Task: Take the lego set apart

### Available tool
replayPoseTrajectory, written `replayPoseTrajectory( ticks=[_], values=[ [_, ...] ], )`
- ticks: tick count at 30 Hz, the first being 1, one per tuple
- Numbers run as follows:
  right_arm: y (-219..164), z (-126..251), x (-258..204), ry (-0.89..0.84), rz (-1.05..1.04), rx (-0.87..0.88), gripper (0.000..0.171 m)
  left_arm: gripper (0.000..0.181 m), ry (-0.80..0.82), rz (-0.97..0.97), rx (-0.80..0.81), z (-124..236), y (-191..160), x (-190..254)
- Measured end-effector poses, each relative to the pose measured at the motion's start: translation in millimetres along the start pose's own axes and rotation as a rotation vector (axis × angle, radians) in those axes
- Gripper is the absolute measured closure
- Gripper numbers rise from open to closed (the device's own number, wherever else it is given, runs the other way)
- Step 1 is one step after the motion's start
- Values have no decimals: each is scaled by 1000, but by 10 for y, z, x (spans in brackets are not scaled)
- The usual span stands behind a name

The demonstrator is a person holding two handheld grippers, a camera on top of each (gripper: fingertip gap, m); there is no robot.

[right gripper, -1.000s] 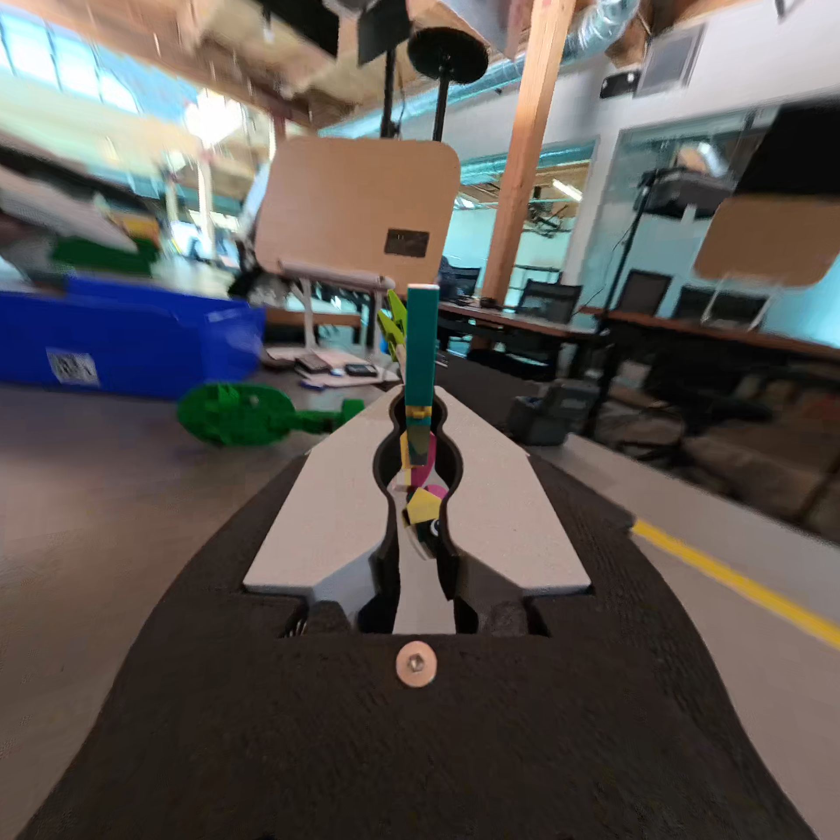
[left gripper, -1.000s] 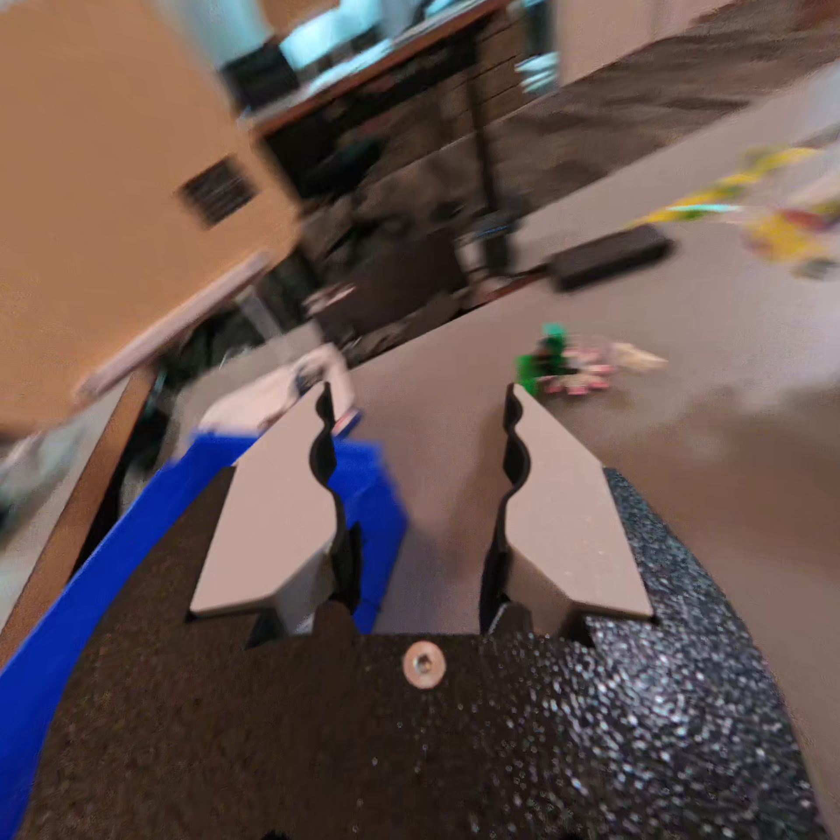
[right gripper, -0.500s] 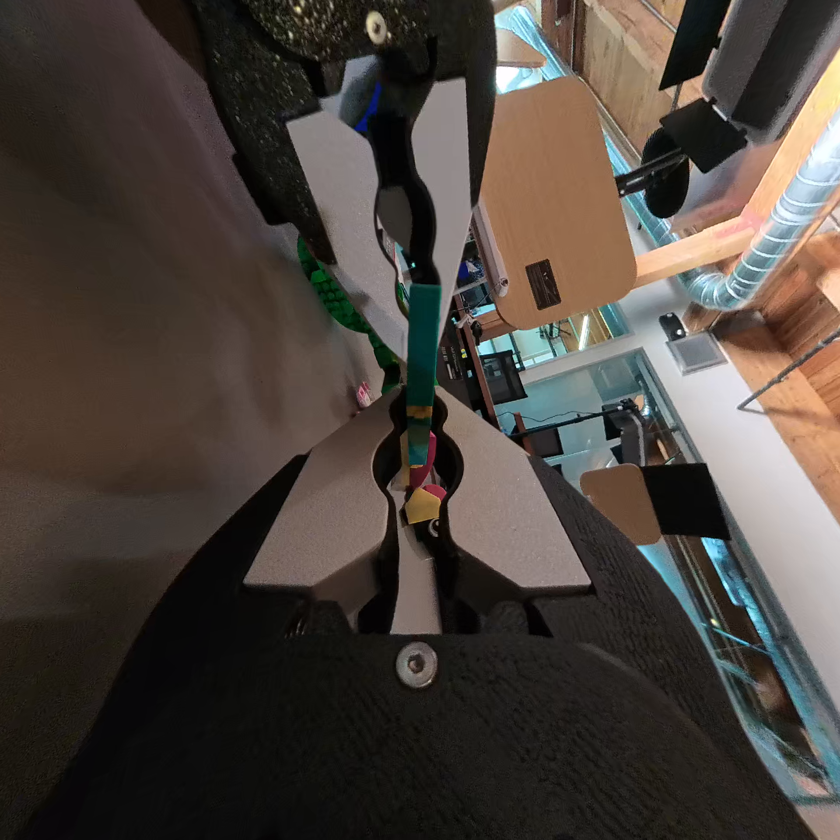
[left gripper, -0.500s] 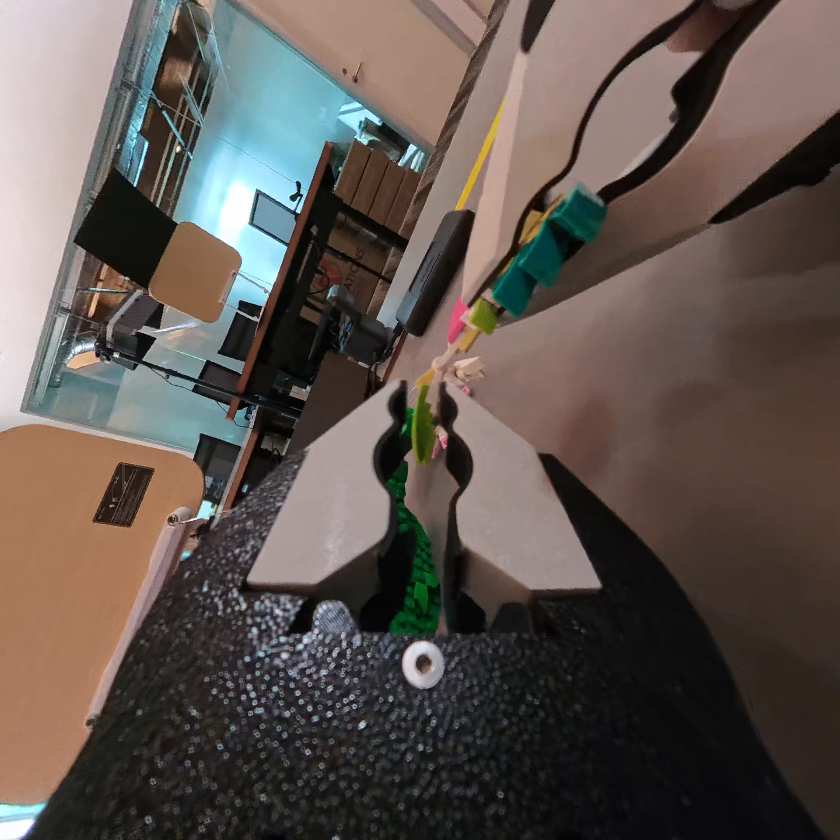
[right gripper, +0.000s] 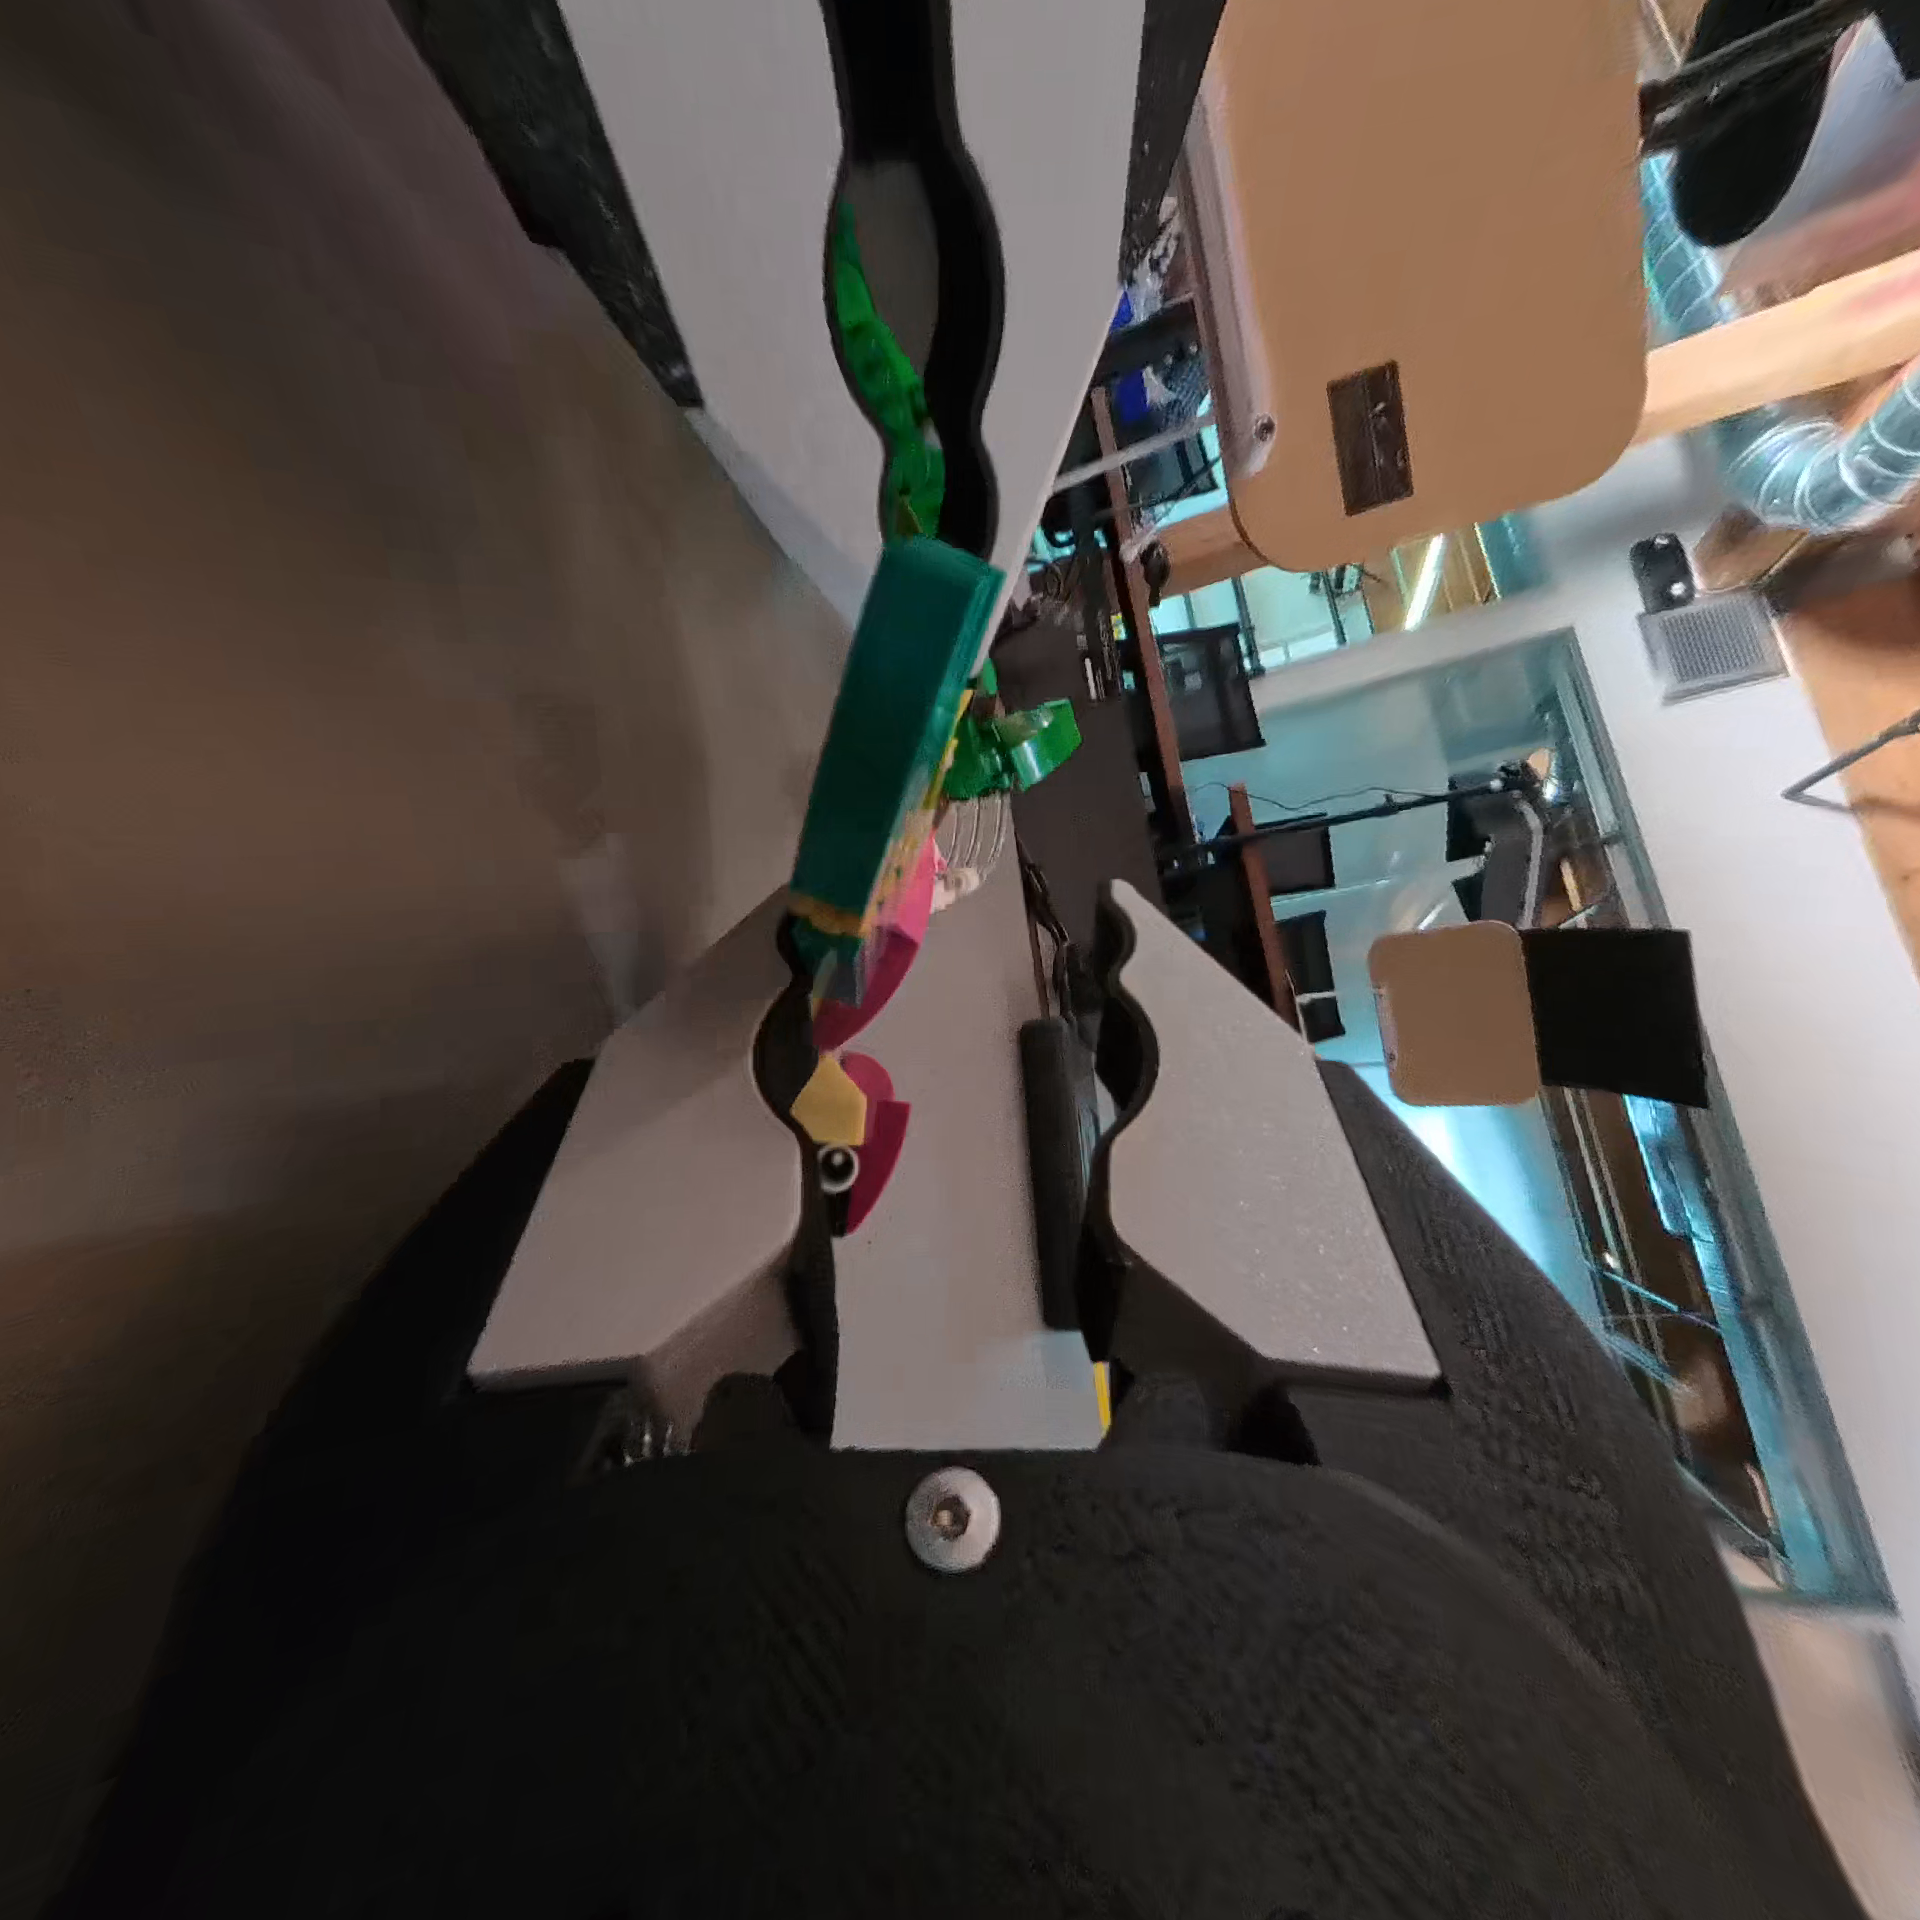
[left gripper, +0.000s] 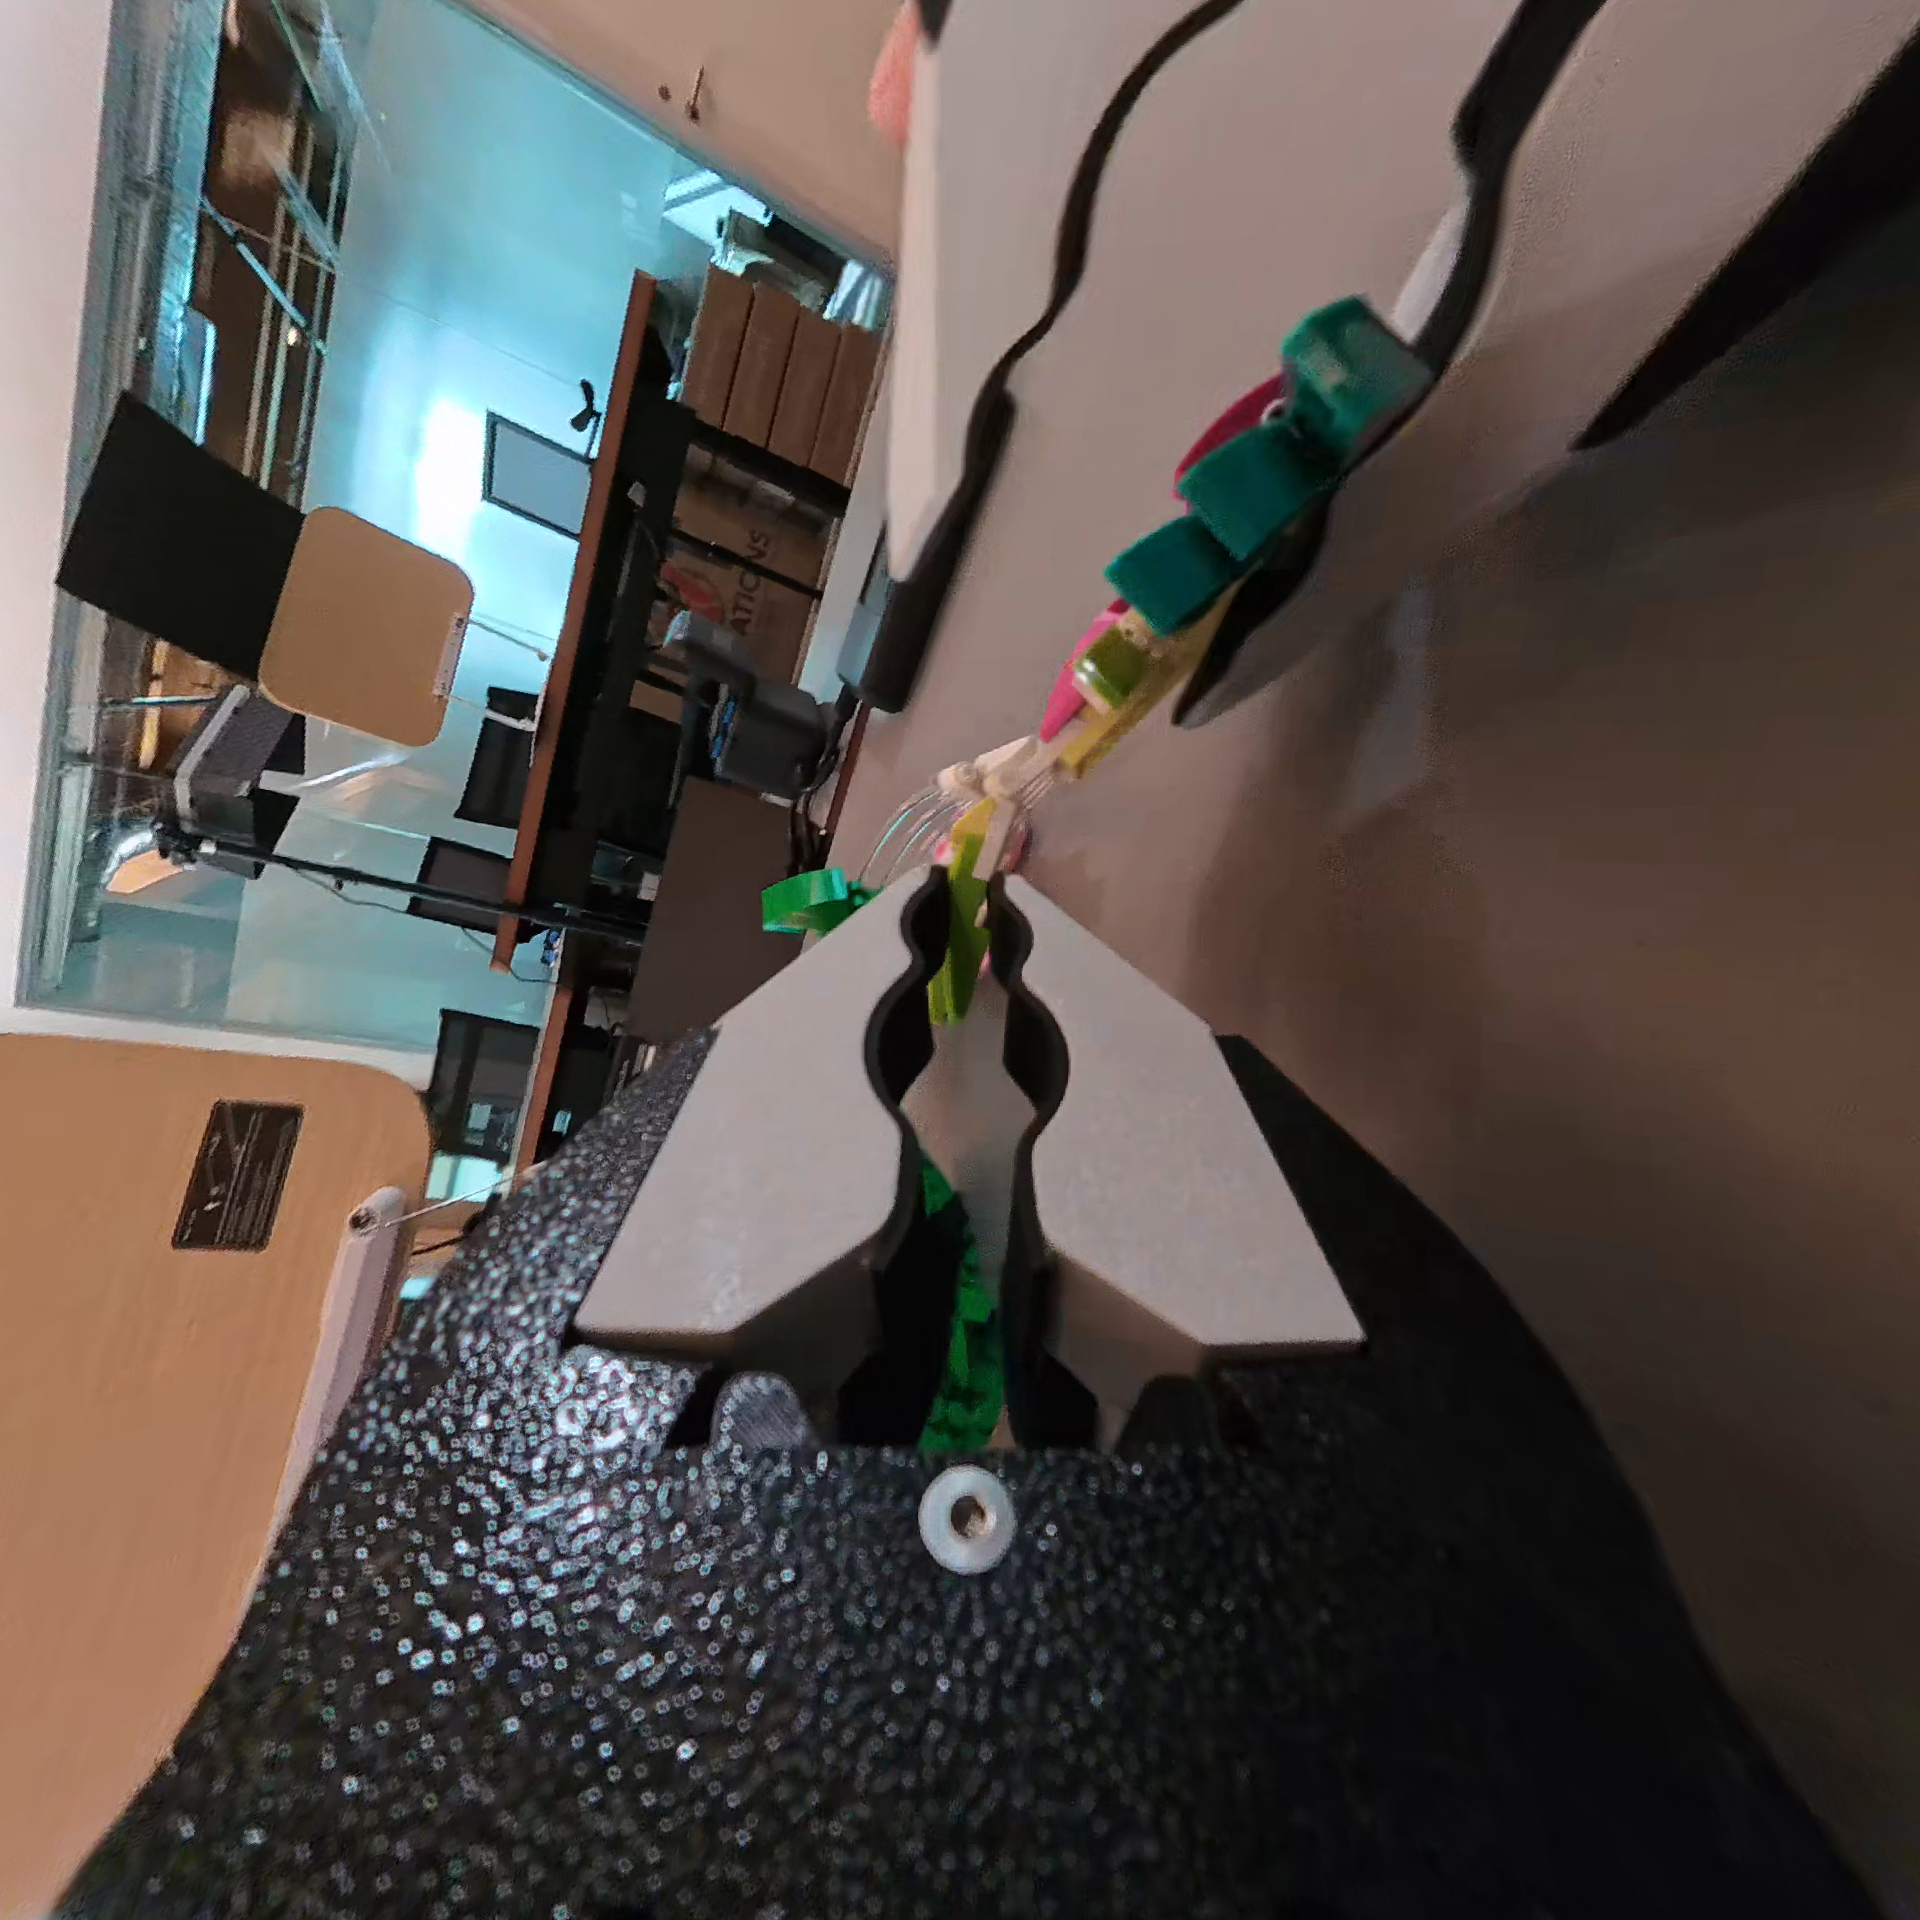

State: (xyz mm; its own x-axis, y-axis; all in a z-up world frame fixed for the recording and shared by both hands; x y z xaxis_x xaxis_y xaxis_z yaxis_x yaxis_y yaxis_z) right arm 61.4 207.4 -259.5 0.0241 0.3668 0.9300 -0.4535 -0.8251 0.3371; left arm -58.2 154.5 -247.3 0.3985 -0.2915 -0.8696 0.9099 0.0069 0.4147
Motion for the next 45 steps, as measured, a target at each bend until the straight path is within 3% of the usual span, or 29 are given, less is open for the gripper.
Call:
replayPoseTrajectory(
  ticks=[5, 9, 11, 14, 18, 20, 24, 29, 31, 32, 35, 37, 39, 42, 43, 45],
  values=[
    [-11, -9, -54, 32, 35, -20, 157, 176, -16, 42, 49, -23, 47, 7],
    [16, -23, 3, -5, -55, -62, 159, 176, -28, 164, 74, -12, 21, -43],
    [-89, -35, 33, -54, -70, -178, 159, 176, 50, 265, 31, 43, -96, -181],
    [-269, 34, 214, -125, -302, -195, 159, 176, 79, 605, 69, 229, -389, -500],
    [-136, 19, 107, -102, -149, -139, 159, 176, -139, 499, -3, 101, -232, -237],
    [-117, 39, 96, -97, -130, -113, 159, 173, -169, 422, -26, 27, -138, -126],
    [-61, 61, 35, -54, -54, -59, 159, 119, -180, 402, -68, -34, -142, -57],
    [58, 58, -65, -14, 75, -8, 159, 142, -101, 185, 44, 45, -3, -28],
    [64, 67, -62, -16, 73, 1, 159, 170, -79, 110, 49, 54, 20, 1],
    [66, 70, -61, -15, 68, 4, 159, 175, -63, 81, 38, 56, 20, -4],
    [47, 54, -61, -12, 42, -17, 160, 176, -85, 124, 9, 69, 13, -39],
    [-173, 50, 22, -56, -21, -183, 159, 176, 37, 107, -148, 137, -217, -195],
    [-321, 115, 149, -108, -162, -201, 159, 176, -1, 383, -92, 253, -357, -364],
    [-201, 104, 58, -65, -88, -157, 159, 176, -120, 459, 3, 246, -221, -310],
    [-152, 99, 17, -49, -48, -138, 159, 170, -167, 440, 12, 208, -155, -220],
    [-96, 126, -17, -33, -31, -108, 159, 136, -204, 358, -49, 131, -105, -75]
  ],
)
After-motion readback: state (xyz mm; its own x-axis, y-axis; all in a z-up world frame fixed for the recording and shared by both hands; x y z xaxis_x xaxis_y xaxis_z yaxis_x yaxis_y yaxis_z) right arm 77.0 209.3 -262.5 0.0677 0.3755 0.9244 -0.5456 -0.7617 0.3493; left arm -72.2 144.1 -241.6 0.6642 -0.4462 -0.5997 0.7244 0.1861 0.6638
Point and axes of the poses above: each gripper's, where its closed fingertips meet, z back along the fingers, y out of its top, x = y × z across the jaws, the point moved 9 cm from there along z, back along the fingers, and after that the axes turned 1 degree about x, right-handed, at the moved point
